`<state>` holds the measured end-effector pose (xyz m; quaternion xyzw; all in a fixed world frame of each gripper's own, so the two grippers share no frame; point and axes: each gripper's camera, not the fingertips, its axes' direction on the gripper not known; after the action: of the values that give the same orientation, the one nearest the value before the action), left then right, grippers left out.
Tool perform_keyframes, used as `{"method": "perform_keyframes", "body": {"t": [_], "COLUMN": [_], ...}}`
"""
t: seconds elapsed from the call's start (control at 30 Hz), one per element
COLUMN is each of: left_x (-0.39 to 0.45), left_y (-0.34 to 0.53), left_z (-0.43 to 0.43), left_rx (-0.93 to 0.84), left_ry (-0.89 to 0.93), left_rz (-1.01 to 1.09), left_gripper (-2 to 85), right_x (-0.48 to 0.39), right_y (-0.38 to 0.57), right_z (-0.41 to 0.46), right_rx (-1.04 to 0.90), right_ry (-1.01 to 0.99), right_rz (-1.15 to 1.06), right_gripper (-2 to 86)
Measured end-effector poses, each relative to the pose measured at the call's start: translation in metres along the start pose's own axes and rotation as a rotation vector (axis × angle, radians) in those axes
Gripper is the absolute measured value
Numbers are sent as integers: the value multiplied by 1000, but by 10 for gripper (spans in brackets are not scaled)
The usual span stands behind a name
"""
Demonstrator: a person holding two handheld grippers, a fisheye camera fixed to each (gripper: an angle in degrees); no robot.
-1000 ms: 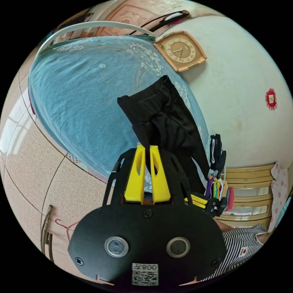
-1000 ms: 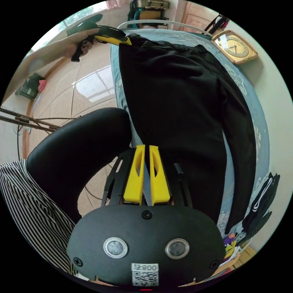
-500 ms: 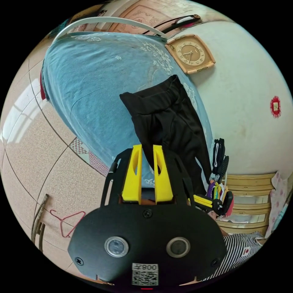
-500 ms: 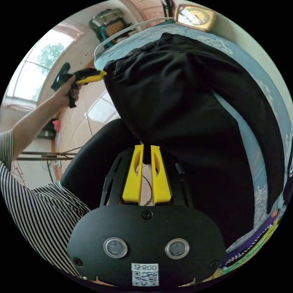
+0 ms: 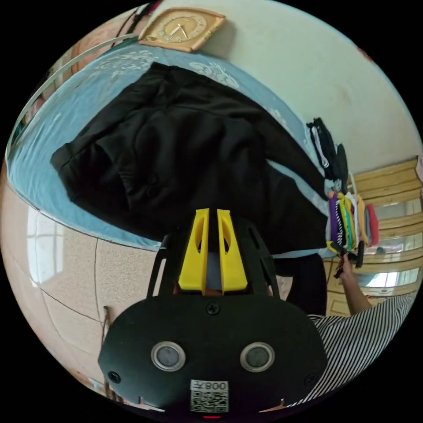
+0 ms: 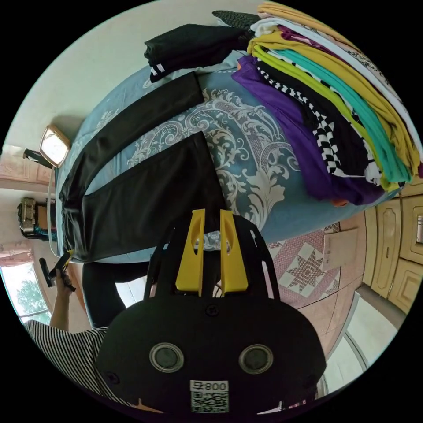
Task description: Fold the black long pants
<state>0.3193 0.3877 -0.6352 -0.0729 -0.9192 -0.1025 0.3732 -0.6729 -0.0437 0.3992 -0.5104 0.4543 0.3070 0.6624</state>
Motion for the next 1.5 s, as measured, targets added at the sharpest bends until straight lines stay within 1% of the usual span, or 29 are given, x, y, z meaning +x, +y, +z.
{"method": "perform_keyframes", "body": {"t": [0.03, 0.1, 0.17, 0.2, 0.23, 0.27, 0.3, 0.33, 0.4, 0.47, 0.5, 0.53, 0.6, 0.63, 0.67, 0.73, 0.8, 0.87, 0.93, 1.03, 1.1, 1.3, 1.37, 1.5], "left_x": [8, 16, 24, 30, 37, 40, 45, 49, 57, 70, 78, 84, 90, 91, 91, 93, 93, 95, 95, 86, 80, 75, 78, 87], "left_y": [-8, -17, -27, -32, -37, -41, -47, -53, -63, -72, -79, -86, -95, -102, -105, -118, -131, -146, -169, -209, -238, -343, -376, -451], "left_z": [5, 3, -2, -6, -8, -7, -2, -3, -9, -15, -13, -6, -8, -10, -11, -15, -19, -28, -52, -76, -84, -107, -109, -112], "left_rx": [-35, -38, -43, -32, -35, -45, -93, -80, -73, -55, -77, -121, -101, -100, -101, -97, -117, -102, 20, 114, 131, 213, 198, 145], "left_ry": [-39, -40, 27, 44, 23, 4, -30, -34, -27, -39, -74, -109, -113, -97, -86, -49, -11, 15, 58, 78, 68, -5, -27, -79], "left_rz": [7, -4, 2, 14, 23, 27, 35, 41, 37, 82, 117, 137, 159, 168, 170, 191, 179, 184, 177, 166, 159, 152, 169, 214], "left_gripper": [13, 8, 5, 4, 3, 2, 2, 2, 1, 1, 1, 2, 2, 2, 2, 2, 2, 1, 2, 3, 5, 23, 32, 59], "right_x": [3, 3, 1, 2, 6, 14, 18, 23, 14, -18, -27, -45, -64, -73, -78, -80, -77, -74, -76, -95, -116, -231, -284, -364], "right_y": [-4, -12, -25, -27, -32, -37, -40, -44, -51, -62, -65, -72, -82, -85, -88, -92, -99, -122, -137, -164, -183, -258, -290, -340], "right_z": [4, 7, 4, 2, -3, -5, -5, -6, -12, -13, -10, 2, 30, 31, 31, 27, 22, 11, 0, -21, -29, -31, -30, -31], "right_rx": [7, -19, -80, -83, -81, -87, -95, -92, -57, -36, -45, -86, -202, -139, -131, -99, -81, -132, -110, -31, -7, -2, -6, -2], "right_ry": [4, 42, 101, 126, 160, 155, 143, 123, 92, 74, 89, 121, 157, 219, 251, 258, 222, 147, 81, -2, -52, -167, -217, -262], "right_rz": [10, -9, -117, -132, -142, -133, -125, -126, -174, -308, -345, -411, -485, -519, -527, -537, -511, -407, -360, -345, -382, -638, -738, -865], "right_gripper": [49, 21, 10, 8, 5, 4, 3, 2, 1, 1, 1, 1, 1, 1, 1, 1, 1, 1, 1, 1, 1, 3, 5, 16]}}
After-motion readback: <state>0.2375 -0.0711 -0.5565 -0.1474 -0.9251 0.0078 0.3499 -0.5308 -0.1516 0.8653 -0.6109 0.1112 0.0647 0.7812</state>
